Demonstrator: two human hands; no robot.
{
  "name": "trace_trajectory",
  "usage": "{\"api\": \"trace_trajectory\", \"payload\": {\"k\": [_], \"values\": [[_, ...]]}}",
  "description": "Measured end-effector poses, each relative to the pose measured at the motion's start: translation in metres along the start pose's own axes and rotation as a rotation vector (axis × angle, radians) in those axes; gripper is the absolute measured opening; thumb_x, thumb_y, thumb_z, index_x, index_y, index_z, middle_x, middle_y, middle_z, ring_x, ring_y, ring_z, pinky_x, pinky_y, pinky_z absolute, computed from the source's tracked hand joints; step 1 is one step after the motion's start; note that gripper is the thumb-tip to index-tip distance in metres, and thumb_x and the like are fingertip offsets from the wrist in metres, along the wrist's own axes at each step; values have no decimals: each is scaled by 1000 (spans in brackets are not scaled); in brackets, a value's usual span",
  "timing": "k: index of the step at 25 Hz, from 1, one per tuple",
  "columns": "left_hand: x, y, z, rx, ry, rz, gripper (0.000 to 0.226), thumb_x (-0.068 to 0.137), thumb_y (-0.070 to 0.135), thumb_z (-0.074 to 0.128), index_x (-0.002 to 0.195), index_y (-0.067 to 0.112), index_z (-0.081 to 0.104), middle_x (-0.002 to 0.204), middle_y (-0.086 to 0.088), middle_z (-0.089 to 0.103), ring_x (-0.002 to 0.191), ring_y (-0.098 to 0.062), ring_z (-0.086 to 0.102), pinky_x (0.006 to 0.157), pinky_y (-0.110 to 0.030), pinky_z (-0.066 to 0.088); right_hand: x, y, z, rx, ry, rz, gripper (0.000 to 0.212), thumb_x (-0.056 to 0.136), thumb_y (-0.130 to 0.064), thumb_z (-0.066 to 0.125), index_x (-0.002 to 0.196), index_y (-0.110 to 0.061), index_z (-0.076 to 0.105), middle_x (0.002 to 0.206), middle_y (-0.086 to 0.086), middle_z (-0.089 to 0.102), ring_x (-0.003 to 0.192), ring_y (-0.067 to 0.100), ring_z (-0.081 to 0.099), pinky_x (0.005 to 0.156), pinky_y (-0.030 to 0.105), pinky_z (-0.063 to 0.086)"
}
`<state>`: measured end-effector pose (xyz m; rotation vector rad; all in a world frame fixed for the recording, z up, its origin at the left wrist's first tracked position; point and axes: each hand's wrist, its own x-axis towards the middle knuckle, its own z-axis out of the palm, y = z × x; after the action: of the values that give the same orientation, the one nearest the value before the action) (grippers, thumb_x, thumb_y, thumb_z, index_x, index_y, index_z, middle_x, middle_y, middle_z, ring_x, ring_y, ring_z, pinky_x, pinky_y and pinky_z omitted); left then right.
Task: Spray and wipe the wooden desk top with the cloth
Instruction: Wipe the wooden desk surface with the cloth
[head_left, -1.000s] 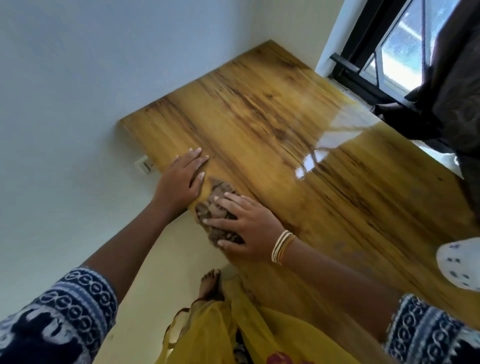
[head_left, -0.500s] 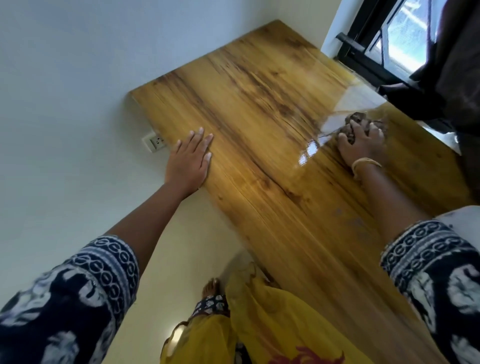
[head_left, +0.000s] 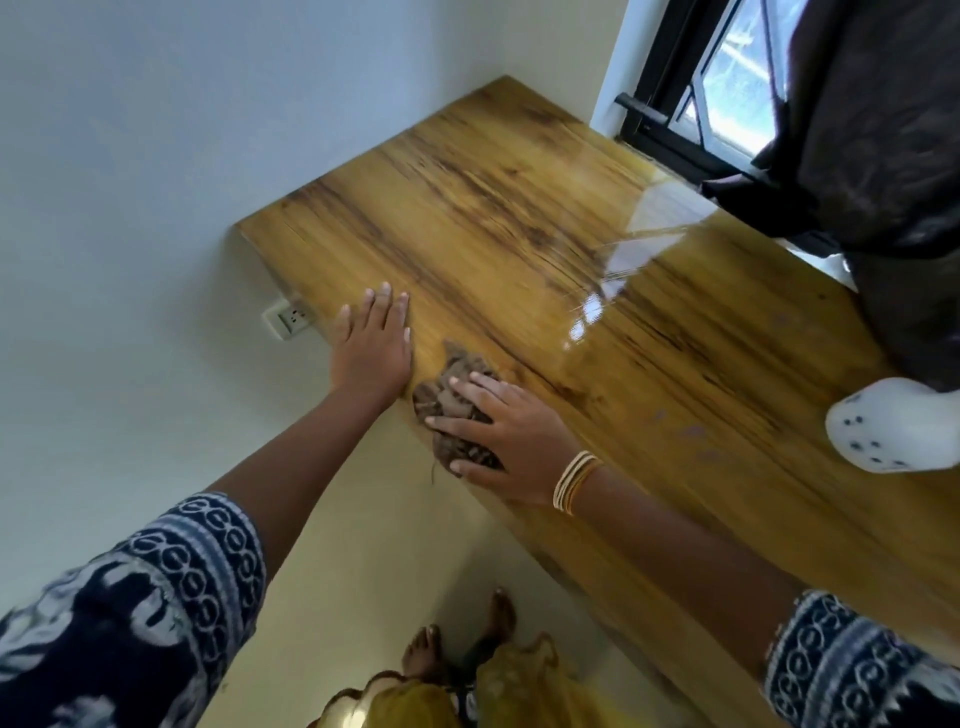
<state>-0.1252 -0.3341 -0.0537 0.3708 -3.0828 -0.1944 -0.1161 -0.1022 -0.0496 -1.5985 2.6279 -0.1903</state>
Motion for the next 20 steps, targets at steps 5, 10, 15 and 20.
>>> {"api": "trace_trajectory", "payload": {"k": [5,10,15,20], "values": [[-3,53,2,-66,16,128,47,102,20,31,148,12,34,161,-7,19,150,-24,12,120,-47,10,-14,78,-13,-7,14,72,53,92,-60,46,140,-37,50,151,7,43,137,29,40,112,46,32],[-5,129,19,-173,19,31,49,103,27,25,151,16,26,161,-3,20,150,-21,12,120,-45,12,-38,262,-47,26,180,729,52,89,-57,50,137,-39,52,152,9,40,138,32,36,109,45,34],[-2,129,24,-158,61,12,50,103,30,24,151,20,27,160,-2,23,149,-18,15,120,-45,16,-82,364,-54,71,257,1120,70,81,-60,38,143,-29,46,152,16,33,142,36,25,118,48,20],[-2,131,23,-141,55,7,49,103,30,24,152,21,26,161,0,23,149,-18,15,120,-46,17,-37,288,-50,-3,195,967,65,92,-57,34,148,-24,38,154,20,31,140,38,29,114,48,27]]}}
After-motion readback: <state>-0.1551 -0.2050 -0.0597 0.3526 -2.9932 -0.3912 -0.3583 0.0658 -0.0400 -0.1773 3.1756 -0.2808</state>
